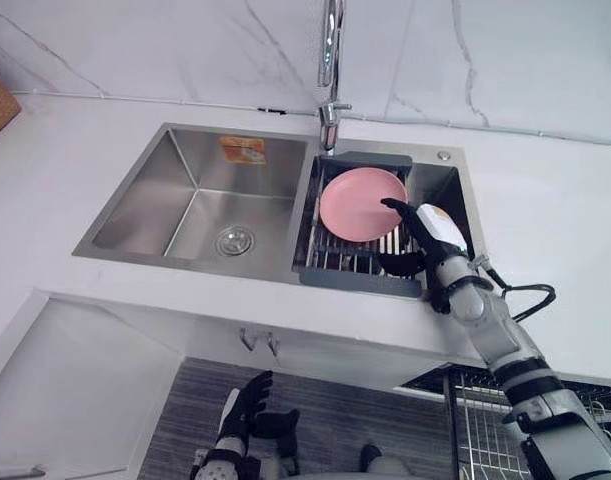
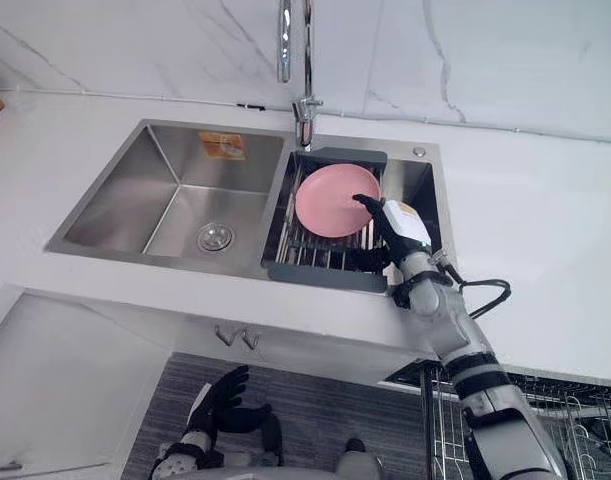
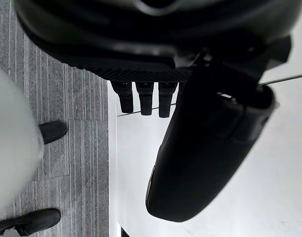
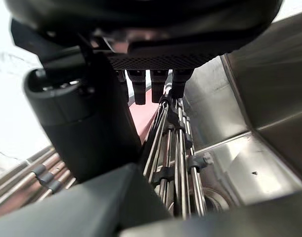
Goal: Walk over to the sink, pick up the cup, carry it to the dishwasher, place the cup inside the dishwasher, then close the dishwasher door
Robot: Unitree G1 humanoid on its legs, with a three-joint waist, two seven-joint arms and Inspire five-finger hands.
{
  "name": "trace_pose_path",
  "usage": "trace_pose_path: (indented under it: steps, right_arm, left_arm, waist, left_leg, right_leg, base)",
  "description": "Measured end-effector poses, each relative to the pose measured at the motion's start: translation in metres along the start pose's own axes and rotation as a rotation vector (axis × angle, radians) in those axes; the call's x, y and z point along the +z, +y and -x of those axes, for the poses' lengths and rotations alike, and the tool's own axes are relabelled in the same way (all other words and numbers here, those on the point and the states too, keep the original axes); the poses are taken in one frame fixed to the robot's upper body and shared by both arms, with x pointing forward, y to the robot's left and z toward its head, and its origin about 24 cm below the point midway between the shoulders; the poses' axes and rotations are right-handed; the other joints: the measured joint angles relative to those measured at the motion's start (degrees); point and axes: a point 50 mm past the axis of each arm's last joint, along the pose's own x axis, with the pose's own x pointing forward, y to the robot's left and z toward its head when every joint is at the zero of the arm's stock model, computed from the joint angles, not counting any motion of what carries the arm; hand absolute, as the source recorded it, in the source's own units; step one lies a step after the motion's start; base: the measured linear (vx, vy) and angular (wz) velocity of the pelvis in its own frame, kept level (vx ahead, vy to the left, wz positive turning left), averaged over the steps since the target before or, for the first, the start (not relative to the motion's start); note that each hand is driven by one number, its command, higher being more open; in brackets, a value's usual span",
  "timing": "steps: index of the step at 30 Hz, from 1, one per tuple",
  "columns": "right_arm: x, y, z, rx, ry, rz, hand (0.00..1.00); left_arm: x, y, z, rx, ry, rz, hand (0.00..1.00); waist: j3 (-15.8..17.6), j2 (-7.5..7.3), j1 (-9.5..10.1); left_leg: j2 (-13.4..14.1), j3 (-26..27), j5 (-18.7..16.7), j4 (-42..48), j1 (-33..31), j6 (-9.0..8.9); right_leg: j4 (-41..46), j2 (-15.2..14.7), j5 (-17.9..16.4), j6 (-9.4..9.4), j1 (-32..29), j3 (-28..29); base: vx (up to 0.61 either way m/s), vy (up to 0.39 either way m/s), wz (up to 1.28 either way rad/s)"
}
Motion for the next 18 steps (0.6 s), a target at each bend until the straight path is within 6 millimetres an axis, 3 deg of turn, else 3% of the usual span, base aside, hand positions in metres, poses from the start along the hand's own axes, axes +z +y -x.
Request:
trace_pose_path:
  steps: [3, 9, 18]
  right_arm:
    - [0.001, -0.013, -0.009, -0.043, 0.012, 0.046, 0.30]
    - [0.001, -0.041, -0.021, -0.126, 0.028, 0.125, 0.30]
    - [0.013, -0.038, -0.021, -0.123, -0.046, 0.115, 0.30]
  left_arm:
    - [0.005, -0.001, -0.002, -0.001, -0.015, 0.009, 0.90]
    - [0.008, 0.001, -0.003, 0.002, -0.031, 0.012, 0.90]
    - [0.019, 0.000, -0.008, -0.001, -0.068, 0.012, 0.90]
  waist:
    - [1.68, 0.50, 0.80]
    - [1.97, 0.77, 2.20]
    - [2.03, 0.71, 1.59]
  left_leg:
    - [0.34, 0.16, 0.03, 0.00, -0.82, -0.03]
    - [0.68, 0.82, 0.46, 0.02, -2.57, -0.35]
    - [1.81, 0.80, 1.36, 0.03, -2.30, -0.58]
  right_leg:
    - [-0.22, 0.36, 0.65, -0.40, -0.82, 0.10]
    - [-2.24, 0.69, 2.69, -1.00, -1.60, 0.23]
    - [-2.42, 1.65, 3.10, -0.31, -1.28, 0.19]
  base:
    - [-0.16, 0.031, 0.00]
    - [-0.03, 0.010, 0.00]
    - [0.06, -0.038, -0.03]
